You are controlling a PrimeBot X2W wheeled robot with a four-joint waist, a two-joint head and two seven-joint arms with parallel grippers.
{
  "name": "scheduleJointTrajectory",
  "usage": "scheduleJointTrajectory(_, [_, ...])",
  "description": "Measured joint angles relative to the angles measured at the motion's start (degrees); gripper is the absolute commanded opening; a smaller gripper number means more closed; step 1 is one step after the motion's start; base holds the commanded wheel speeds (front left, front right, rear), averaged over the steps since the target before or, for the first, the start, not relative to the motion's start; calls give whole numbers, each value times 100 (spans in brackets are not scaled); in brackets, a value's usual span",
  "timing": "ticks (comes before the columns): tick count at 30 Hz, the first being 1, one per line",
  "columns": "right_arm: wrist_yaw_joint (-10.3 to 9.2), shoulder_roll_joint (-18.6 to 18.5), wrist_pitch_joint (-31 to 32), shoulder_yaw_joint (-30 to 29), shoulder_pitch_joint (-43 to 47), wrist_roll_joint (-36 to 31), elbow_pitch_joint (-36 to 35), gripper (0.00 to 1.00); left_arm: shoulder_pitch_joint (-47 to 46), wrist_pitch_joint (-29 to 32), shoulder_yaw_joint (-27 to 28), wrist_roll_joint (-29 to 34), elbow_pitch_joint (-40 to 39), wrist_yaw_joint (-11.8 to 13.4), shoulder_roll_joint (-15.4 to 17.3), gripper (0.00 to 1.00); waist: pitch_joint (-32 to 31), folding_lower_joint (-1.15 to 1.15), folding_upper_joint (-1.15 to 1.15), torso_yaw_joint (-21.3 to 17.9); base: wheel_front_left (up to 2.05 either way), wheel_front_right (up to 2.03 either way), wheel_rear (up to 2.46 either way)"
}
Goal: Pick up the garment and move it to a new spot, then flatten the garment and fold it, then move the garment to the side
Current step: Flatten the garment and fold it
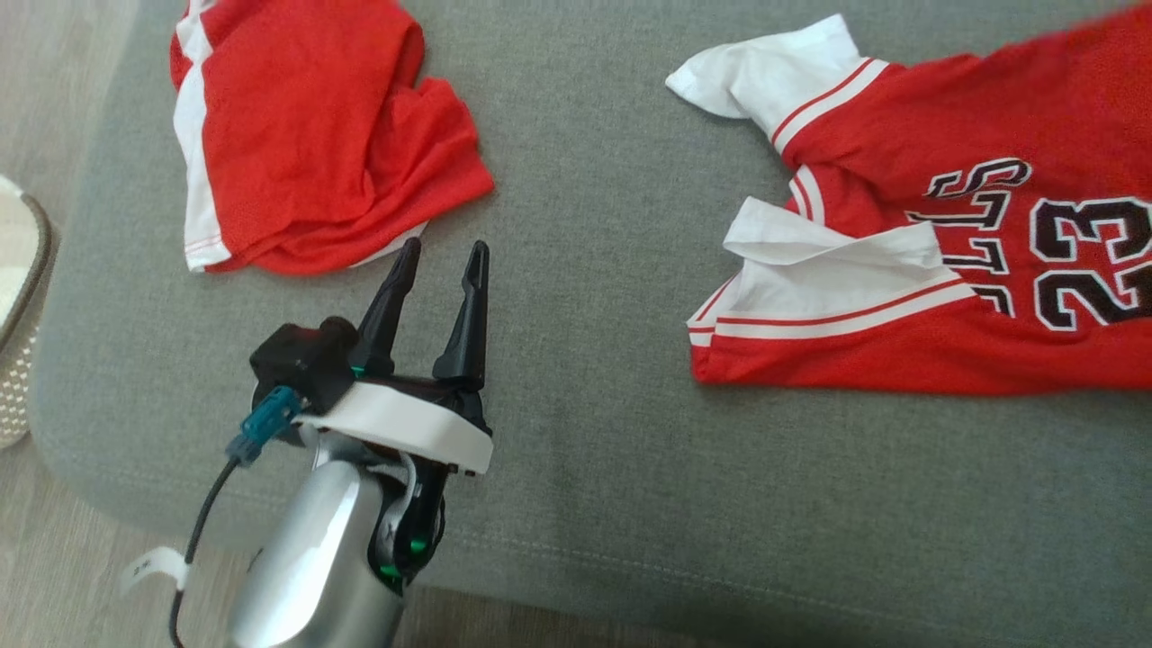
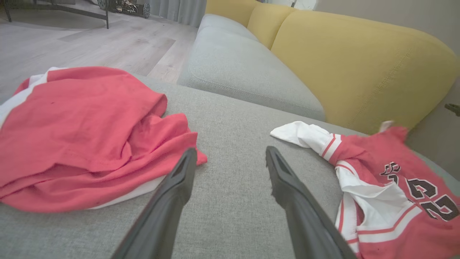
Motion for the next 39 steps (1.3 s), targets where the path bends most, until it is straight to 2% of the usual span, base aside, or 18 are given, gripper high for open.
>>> scheduleJointTrajectory(7, [0, 398, -593, -133, 51, -89, 322, 100, 19, 0, 62, 5, 23, 20, -1, 100, -364, 0, 0, -155, 0, 0, 0])
scheduleJointTrajectory(15, [0, 970, -1217, -67, 663, 248, 122, 100, 313, 0, 132, 9, 30, 49, 1, 100, -868, 0, 0, -515, 0, 0, 0])
scheduleJointTrajectory(25, [0, 1849, -1373, 227, 2434, 1074, -1415, 100, 531, 0, 275, -1, 82, 127, 2, 100, -1302, 0, 0, -1140, 0, 0, 0])
scheduleJointTrajectory(32, [0, 2352, -1306, 162, 3851, 1336, -2670, 100, 580, 0, 330, -115, 163, 143, 2, 100, -1257, 0, 0, -1522, 0, 0, 0])
scheduleJointTrajectory(39, [0, 2550, -1101, 119, 4093, 1335, -3485, 100, 315, 0, 192, -113, 720, 48, 2, 100, -1026, 0, 0, -1854, 0, 0, 0])
